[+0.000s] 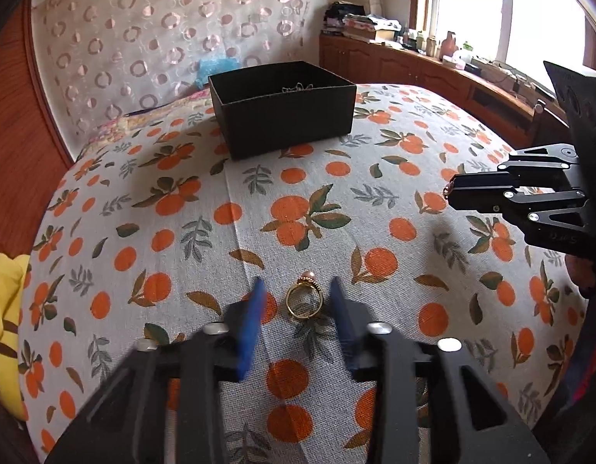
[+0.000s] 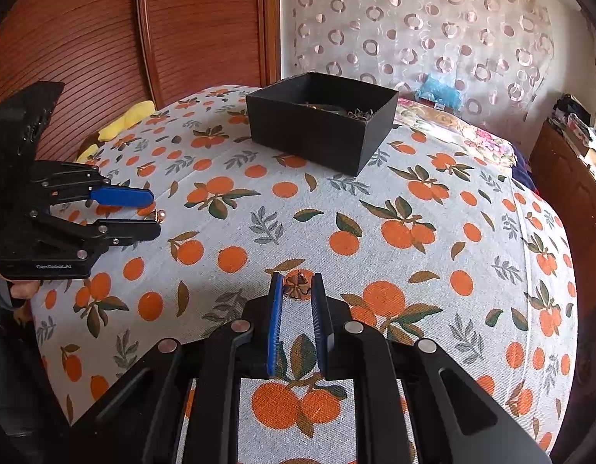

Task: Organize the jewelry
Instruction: 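Close the right tool on the gold earring while the left tool grasps the gold ring, then carry the ring and earring into the black box and open both tools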

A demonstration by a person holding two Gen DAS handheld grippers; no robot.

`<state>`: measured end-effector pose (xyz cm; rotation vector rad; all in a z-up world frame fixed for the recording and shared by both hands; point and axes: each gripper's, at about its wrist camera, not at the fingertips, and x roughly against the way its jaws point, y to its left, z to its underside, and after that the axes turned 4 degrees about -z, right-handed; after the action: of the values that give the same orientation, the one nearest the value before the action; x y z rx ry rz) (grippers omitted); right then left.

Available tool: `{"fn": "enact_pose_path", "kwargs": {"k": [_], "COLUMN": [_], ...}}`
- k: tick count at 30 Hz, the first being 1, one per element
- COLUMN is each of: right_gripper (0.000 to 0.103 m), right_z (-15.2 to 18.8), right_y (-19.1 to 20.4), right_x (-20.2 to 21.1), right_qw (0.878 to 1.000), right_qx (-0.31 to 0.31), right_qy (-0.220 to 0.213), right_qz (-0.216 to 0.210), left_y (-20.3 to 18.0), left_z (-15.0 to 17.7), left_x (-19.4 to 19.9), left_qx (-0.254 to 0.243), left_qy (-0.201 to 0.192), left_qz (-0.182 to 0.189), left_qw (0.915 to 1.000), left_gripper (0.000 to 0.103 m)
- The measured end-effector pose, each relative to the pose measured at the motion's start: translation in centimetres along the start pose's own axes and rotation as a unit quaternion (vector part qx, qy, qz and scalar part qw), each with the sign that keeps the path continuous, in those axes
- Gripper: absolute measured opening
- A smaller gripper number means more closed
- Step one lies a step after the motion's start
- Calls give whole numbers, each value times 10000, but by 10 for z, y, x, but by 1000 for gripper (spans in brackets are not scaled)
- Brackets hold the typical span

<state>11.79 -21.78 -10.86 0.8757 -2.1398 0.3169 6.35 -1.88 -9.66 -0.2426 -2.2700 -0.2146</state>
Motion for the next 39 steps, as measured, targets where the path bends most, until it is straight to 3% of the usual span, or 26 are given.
{"fn": "enact_pose_path", "kwargs": {"k": [10, 28, 38, 39], "right_gripper": [16, 17, 17, 23], "right_z": [-7, -114, -140, -140], "right_y": [-2, -32, -61, -62], "right_x": [1, -25, -45, -46], "right_qw": [10000, 9983, 9970, 9970], "right_qx": [1, -123, -491, -490], "right_qy": [-46, -539, -596, -596], "right_qz": [19, 175, 41, 43], "left_y": [9, 30, 39, 40], "left_z": [-10, -67, -94, -97], "left_x": [6, 6, -6, -7], "left_qx": [147, 259, 321, 325], "left_qy": [-190, -669, -690, -689], "left_qz": [-61, -200, -280, -286], "left_qw": [9997, 9972, 9967, 9967], "left_gripper": [19, 19, 19, 19]}}
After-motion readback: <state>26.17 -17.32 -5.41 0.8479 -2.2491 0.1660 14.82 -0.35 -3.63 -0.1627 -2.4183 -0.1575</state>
